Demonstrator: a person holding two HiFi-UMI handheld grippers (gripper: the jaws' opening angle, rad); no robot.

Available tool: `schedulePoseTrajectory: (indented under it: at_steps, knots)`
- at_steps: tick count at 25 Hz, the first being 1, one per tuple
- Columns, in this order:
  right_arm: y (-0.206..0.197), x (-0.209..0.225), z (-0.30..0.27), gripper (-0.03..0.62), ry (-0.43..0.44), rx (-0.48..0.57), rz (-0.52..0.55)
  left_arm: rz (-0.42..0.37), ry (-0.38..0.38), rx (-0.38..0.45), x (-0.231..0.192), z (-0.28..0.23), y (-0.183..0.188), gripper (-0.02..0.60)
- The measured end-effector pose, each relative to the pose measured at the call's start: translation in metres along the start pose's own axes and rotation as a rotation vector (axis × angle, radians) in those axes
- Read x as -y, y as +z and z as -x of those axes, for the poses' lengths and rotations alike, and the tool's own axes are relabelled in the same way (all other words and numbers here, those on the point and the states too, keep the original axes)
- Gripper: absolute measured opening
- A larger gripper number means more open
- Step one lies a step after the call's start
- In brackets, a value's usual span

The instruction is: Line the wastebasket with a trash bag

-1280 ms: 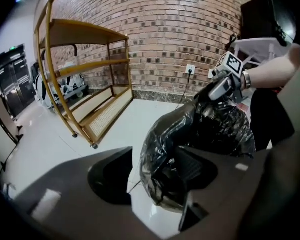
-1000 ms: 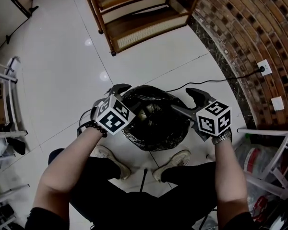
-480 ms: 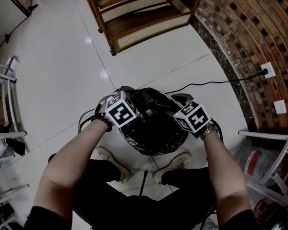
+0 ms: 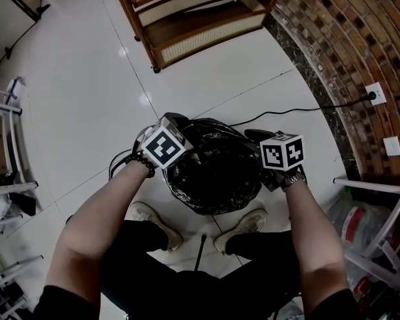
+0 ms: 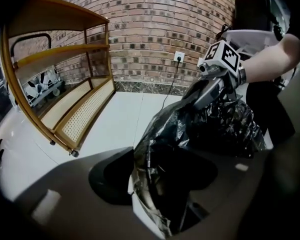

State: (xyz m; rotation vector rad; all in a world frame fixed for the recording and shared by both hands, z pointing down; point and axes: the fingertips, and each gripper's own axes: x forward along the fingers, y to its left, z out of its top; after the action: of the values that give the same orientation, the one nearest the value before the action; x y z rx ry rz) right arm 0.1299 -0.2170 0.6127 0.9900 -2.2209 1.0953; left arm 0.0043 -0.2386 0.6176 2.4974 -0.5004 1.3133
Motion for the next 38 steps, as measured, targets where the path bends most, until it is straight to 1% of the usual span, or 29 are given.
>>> schedulePoseTrajectory:
  at_steps: [2, 5, 6, 9, 12, 14, 17, 18, 19, 20, 22, 23, 25, 26, 27, 28, 30, 31, 33, 35, 36, 38]
  knots:
    - [0.002, -0.003, 0.003, 0.202, 0.022, 0.003, -0.011, 0.004, -0.010, 0.012, 0.002, 0.003, 0.003, 0.261]
    - [0.003, -0.007, 0.008, 0.260, 0.060, -0.014, -0.015, 0.007, -0.018, 0.031, 0.003, 0.009, 0.005, 0.262]
    - [0.003, -0.007, 0.010, 0.280, 0.071, -0.018, -0.018, 0.010, -0.017, 0.036, 0.002, 0.012, 0.005, 0.262]
    - [0.004, -0.005, 0.019, 0.314, 0.100, -0.010, -0.044, 0.022, -0.010, 0.050, -0.002, 0.019, 0.005, 0.272]
    - [0.007, -0.003, 0.030, 0.344, 0.130, 0.011, -0.075, 0.058, 0.010, 0.070, -0.010, 0.029, 0.005, 0.275]
    - [0.013, 0.001, 0.042, 0.345, 0.109, 0.040, -0.069, 0.084, 0.023, 0.113, -0.014, 0.039, 0.011, 0.275]
    - [0.037, 0.002, 0.073, 0.344, 0.011, 0.131, 0.023, 0.114, 0.048, 0.162, -0.018, 0.056, 0.014, 0.275]
    - [0.047, -0.005, 0.085, 0.331, -0.018, 0.161, 0.070, 0.111, 0.060, 0.177, -0.019, 0.063, 0.016, 0.275]
    - [0.055, -0.015, 0.094, 0.289, -0.035, 0.182, 0.121, 0.095, 0.073, 0.193, -0.017, 0.069, 0.019, 0.272]
    - [0.062, -0.030, 0.101, 0.231, -0.034, 0.191, 0.169, 0.070, 0.079, 0.208, -0.013, 0.075, 0.022, 0.262]
    - [0.063, -0.069, 0.100, 0.117, 0.021, 0.158, 0.239, 0.005, 0.062, 0.230, 0.005, 0.084, 0.029, 0.234]
    - [0.056, -0.090, 0.093, 0.075, 0.063, 0.113, 0.259, -0.024, 0.044, 0.236, 0.015, 0.088, 0.031, 0.219]
    - [0.033, -0.123, 0.066, 0.067, 0.139, -0.015, 0.250, -0.060, 0.007, 0.244, 0.035, 0.095, 0.035, 0.206]
    - [0.021, -0.132, 0.050, 0.067, 0.158, -0.077, 0.210, -0.067, -0.006, 0.249, 0.042, 0.099, 0.036, 0.204]
    - [0.010, -0.135, 0.034, 0.067, 0.160, -0.128, 0.147, -0.070, -0.013, 0.255, 0.047, 0.103, 0.038, 0.201]
    - [0.001, -0.132, 0.018, 0.067, 0.145, -0.170, 0.072, -0.070, -0.016, 0.262, 0.051, 0.106, 0.039, 0.198]
    - [-0.016, -0.118, -0.012, 0.067, 0.077, -0.239, -0.048, -0.069, -0.015, 0.268, 0.054, 0.110, 0.038, 0.198]
    - [-0.023, -0.108, -0.025, 0.067, 0.030, -0.269, -0.081, -0.065, -0.017, 0.266, 0.054, 0.111, 0.035, 0.196]
    - [-0.035, -0.088, -0.045, 0.067, -0.076, -0.303, -0.109, -0.050, -0.029, 0.258, 0.052, 0.111, 0.028, 0.193]
    - [-0.033, -0.070, -0.053, 0.067, -0.170, -0.272, -0.121, -0.033, -0.039, 0.258, 0.050, 0.110, 0.024, 0.192]
    - [-0.026, -0.064, -0.054, 0.067, -0.205, -0.231, -0.123, -0.030, -0.041, 0.261, 0.048, 0.110, 0.024, 0.192]
    - [-0.003, -0.060, -0.048, 0.067, -0.249, -0.132, -0.114, -0.037, -0.041, 0.267, 0.045, 0.109, 0.026, 0.192]
